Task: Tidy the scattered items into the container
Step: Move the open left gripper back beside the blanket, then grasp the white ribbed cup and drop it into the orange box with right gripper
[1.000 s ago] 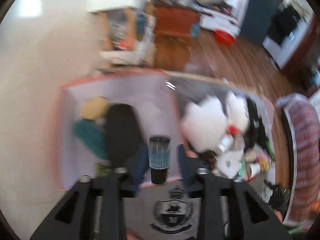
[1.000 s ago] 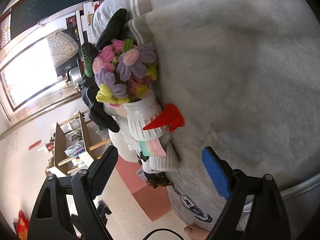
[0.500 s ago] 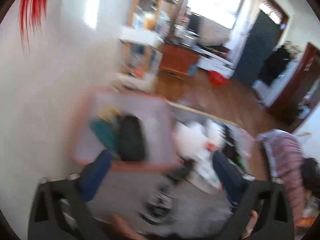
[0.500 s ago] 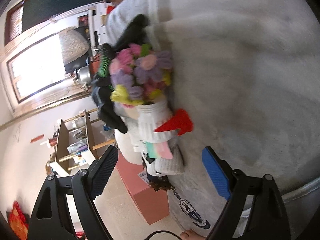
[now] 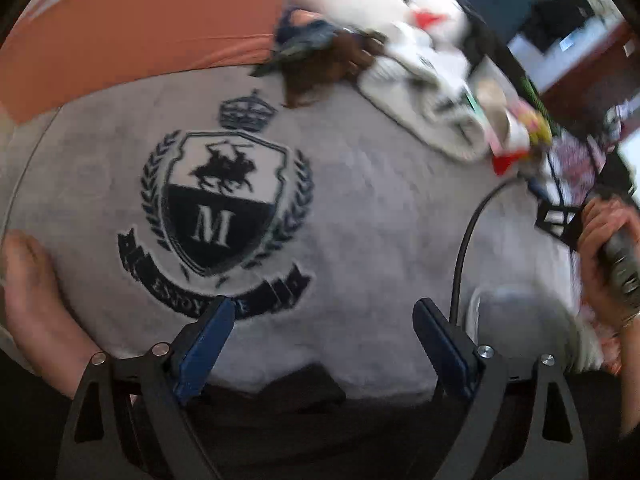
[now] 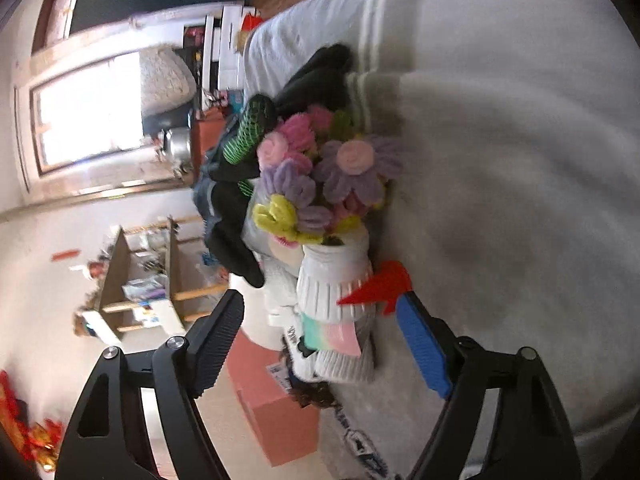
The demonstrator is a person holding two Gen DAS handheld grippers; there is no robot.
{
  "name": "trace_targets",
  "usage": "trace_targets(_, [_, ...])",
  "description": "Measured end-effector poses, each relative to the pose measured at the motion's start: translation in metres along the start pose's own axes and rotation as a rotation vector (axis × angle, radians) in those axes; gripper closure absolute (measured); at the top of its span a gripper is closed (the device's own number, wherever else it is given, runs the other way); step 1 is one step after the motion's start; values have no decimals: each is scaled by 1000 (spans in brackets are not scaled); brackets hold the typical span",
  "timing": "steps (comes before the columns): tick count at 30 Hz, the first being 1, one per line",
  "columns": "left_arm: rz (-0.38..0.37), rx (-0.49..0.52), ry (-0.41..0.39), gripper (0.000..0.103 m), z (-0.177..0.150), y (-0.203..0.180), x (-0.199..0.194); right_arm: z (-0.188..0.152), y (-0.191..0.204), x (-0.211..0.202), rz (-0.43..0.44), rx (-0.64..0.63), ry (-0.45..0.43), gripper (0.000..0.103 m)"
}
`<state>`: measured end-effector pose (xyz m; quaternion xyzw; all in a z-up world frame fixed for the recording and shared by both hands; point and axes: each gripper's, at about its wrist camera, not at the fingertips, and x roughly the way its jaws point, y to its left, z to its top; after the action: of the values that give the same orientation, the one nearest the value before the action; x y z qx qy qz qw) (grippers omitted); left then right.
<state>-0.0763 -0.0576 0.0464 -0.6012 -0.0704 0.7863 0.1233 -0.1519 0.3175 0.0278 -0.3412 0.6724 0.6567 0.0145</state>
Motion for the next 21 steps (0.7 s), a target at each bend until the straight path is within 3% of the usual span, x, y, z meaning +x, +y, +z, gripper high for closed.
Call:
trace_targets(3, [1,-41,-9,12,6,10,2,10,8,25,-88,-71,8,28])
trace_targets(4, [-3,-57,10,12,6,12,7,13,9,33,-116,-95,20,36])
trace_targets(5, [-3,-67,26,12,4,13,11,15,11,40,-128,-122,37,53])
trace_targets(9, [-10,-89,46,12,4,12,13,9,21,34,-123,-148,50,54])
trace_targets(12, [-10,-92,64,12,0,12,16,-6,37,14,-59,-174,52,54])
trace_targets(16, [-36,-118,46,12,-1,18,9,-29,71,-15,106,-195,43,54])
trace_targets(21, [-82,-185,55,11,-2,30,6,-92,164,-24,228,-373,95,54])
